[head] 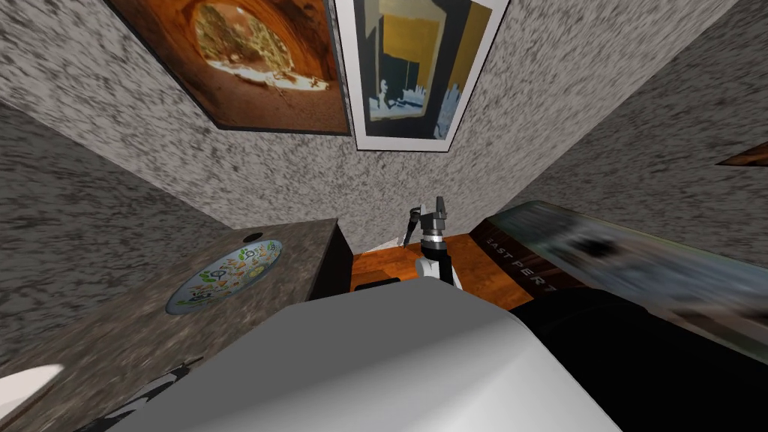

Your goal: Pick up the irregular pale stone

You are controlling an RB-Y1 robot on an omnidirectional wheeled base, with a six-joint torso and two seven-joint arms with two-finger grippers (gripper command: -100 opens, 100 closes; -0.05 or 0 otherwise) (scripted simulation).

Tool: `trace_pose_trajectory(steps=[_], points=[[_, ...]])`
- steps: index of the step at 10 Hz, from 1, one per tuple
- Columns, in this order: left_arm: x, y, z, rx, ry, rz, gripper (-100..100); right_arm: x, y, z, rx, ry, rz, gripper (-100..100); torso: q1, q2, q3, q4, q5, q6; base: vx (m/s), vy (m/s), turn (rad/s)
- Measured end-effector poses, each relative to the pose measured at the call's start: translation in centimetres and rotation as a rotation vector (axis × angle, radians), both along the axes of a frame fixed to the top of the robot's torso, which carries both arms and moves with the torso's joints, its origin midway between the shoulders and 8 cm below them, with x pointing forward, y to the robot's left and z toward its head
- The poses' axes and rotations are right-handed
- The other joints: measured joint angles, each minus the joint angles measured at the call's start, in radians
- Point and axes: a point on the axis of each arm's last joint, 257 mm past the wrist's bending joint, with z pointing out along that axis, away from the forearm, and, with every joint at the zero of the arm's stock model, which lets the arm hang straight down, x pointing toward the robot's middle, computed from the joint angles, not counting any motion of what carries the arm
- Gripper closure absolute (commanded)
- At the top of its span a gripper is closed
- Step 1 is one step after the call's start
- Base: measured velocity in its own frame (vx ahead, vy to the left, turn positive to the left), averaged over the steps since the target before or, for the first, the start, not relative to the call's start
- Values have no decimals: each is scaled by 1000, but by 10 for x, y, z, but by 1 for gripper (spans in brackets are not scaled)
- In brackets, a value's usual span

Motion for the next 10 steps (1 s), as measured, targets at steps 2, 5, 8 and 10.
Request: trace_pose_trajectory(steps=[2,5,8,10], points=[[-16,-6,-5,-38,43,10,-100,0,0,0,0,0,0,0,0,1,0,0,0,0,52,46,-69],[-21,-10,-8,-58,61,15,-100,0,0,0,0,0,0,0,-3,4,2,1,-1,0,4,9,-16],[-19,-5,-22,-59,59,24,-100,0,0,0,0,0,0,0,-3,6,3,1,-1,0,-19,6,-30],[-18,-3,-27,-59,57,26,100,0,0,0,0,0,0,0,-4,6,3,1,-1,0,-4,1,-3]])
